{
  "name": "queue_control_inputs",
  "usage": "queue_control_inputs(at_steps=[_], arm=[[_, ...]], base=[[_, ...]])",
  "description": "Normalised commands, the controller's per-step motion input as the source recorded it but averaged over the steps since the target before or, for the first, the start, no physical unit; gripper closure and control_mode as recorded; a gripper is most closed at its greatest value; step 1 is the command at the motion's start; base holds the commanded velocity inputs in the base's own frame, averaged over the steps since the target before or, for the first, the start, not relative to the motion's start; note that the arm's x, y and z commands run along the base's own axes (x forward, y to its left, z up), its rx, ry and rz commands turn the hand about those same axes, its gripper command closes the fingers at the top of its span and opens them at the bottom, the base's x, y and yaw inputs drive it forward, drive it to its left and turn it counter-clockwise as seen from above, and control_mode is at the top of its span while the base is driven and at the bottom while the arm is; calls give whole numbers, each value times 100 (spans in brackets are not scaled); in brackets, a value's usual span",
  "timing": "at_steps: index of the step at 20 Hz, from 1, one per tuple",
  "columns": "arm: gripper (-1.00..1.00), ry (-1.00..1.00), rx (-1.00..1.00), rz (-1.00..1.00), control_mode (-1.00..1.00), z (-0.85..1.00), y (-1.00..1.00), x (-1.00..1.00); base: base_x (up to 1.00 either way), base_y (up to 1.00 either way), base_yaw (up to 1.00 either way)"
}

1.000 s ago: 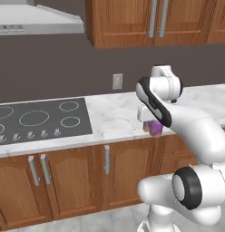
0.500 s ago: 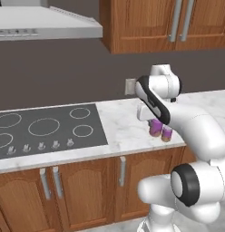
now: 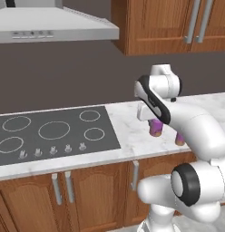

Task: Four empty soda cans are scattered around the kitchen. Gather all the cans and cluster them next to the stove for recycling.

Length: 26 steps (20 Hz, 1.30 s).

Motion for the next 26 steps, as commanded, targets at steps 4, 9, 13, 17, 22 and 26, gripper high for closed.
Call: queue_control_inputs(at_steps=[4, 9, 13, 17, 22, 26], arm=[[100, 0, 0, 0, 100, 0, 0, 0], [100, 0, 0, 0, 100, 0, 0, 0], [100, 0, 0, 0, 100, 0, 0, 0], [100, 0, 0, 0, 100, 0, 0, 0], [100, 0, 0, 0, -100, -19, 12, 7], [100, -3, 0, 0, -100, -53, 34, 18]], base=[[41, 24, 0], [45, 17, 0], [33, 20, 0], [24, 24, 0], [10, 17, 0], [0, 0, 0]])
